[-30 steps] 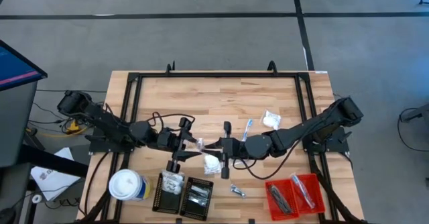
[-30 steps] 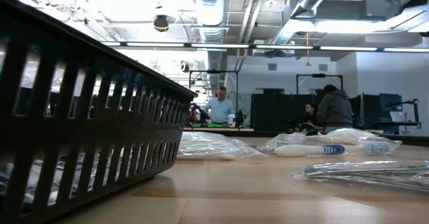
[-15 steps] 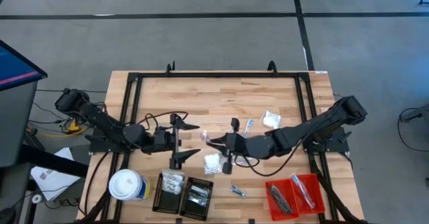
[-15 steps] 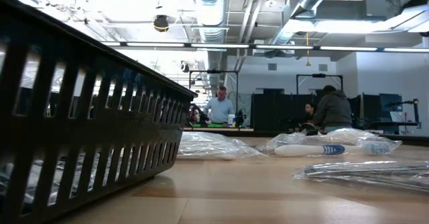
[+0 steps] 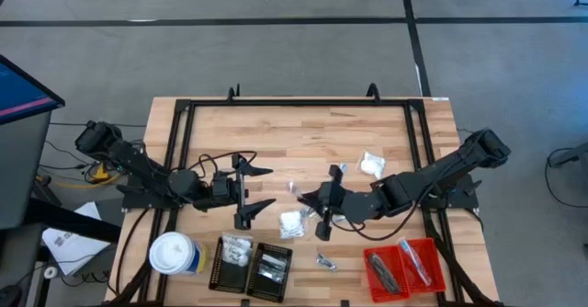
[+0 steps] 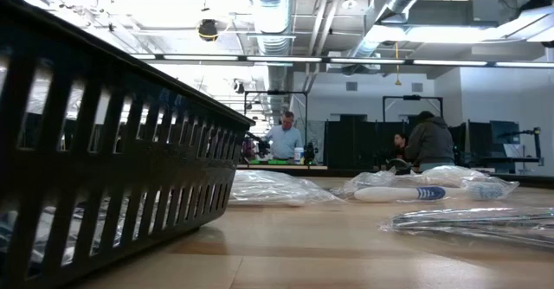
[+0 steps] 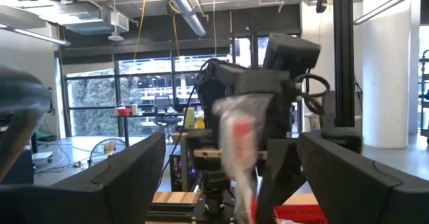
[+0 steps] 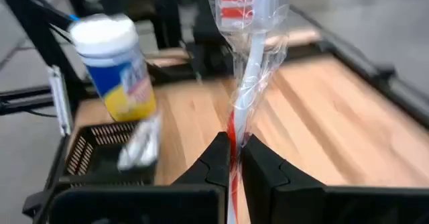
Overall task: Pick & Place Travel size toiletries
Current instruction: Put the red toothbrush into the right red bin
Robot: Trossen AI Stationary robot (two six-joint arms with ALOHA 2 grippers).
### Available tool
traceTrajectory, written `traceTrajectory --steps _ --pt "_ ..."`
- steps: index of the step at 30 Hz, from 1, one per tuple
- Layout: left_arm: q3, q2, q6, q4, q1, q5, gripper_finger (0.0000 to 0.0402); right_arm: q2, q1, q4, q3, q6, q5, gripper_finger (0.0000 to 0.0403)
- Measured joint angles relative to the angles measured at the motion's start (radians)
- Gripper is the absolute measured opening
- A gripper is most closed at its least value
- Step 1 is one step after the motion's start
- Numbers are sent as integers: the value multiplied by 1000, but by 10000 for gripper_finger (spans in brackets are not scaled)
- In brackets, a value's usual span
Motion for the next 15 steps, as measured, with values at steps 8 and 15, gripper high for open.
traceTrajectory --steps 8,15 --pt "0 0 0 0 0 0 324 -26 114 -438 -1 406 40 14" --pt "0 0 -1 -1 0 1 324 -76 302 -764 0 855 41 16"
